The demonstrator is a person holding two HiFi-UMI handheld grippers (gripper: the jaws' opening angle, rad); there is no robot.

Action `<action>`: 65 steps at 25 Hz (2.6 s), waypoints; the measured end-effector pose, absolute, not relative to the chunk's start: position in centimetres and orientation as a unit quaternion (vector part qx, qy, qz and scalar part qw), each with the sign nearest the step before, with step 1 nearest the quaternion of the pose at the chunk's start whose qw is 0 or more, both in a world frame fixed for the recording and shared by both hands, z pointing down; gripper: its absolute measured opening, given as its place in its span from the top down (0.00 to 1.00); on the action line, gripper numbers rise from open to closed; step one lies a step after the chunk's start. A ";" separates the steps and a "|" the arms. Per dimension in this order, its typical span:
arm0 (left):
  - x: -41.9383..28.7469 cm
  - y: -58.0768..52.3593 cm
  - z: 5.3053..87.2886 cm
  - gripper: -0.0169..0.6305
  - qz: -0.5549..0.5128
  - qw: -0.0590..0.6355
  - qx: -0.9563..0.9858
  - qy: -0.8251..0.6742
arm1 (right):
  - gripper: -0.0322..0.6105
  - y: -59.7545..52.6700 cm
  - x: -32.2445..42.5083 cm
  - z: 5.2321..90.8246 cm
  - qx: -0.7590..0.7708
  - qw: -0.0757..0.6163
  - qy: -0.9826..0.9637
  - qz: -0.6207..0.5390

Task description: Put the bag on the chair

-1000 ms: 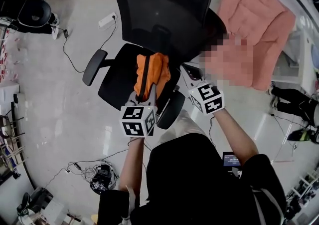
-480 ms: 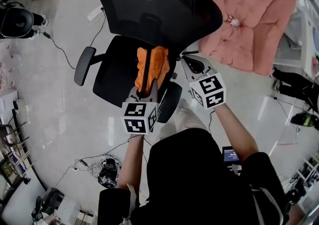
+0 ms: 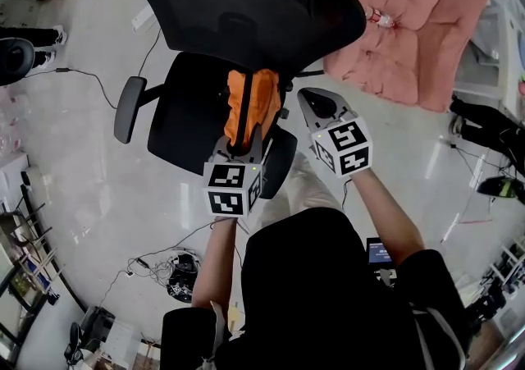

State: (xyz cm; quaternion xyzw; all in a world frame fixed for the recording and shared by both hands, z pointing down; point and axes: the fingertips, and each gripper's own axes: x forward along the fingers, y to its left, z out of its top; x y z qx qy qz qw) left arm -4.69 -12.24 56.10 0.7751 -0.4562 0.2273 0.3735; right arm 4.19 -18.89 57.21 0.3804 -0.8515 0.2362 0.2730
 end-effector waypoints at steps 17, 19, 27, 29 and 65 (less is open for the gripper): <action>-7.1 -16.6 58.1 0.95 0.256 0.352 0.779 -0.450 | 0.95 -21.7 0.8 59.9 0.365 0.273 -0.850 0.264; -7.4 -17.5 58.3 0.95 0.261 0.350 0.781 -0.447 | 0.95 -22.2 0.5 60.2 0.364 0.274 -0.849 0.267; -8.4 -19.5 59.3 0.95 0.274 0.344 0.784 -0.438 | 0.95 -23.3 -0.2 61.6 0.361 0.281 -0.845 0.276; -8.6 -20.0 59.6 0.95 0.278 0.340 0.785 -0.436 | 0.95 -23.6 -0.5 62.0 0.359 0.281 -0.845 0.279; -13.9 -28.4 63.1 0.95 0.302 0.267 0.802 -0.441 | 0.95 -25.5 -4.9 67.3 0.327 0.301 -0.840 0.312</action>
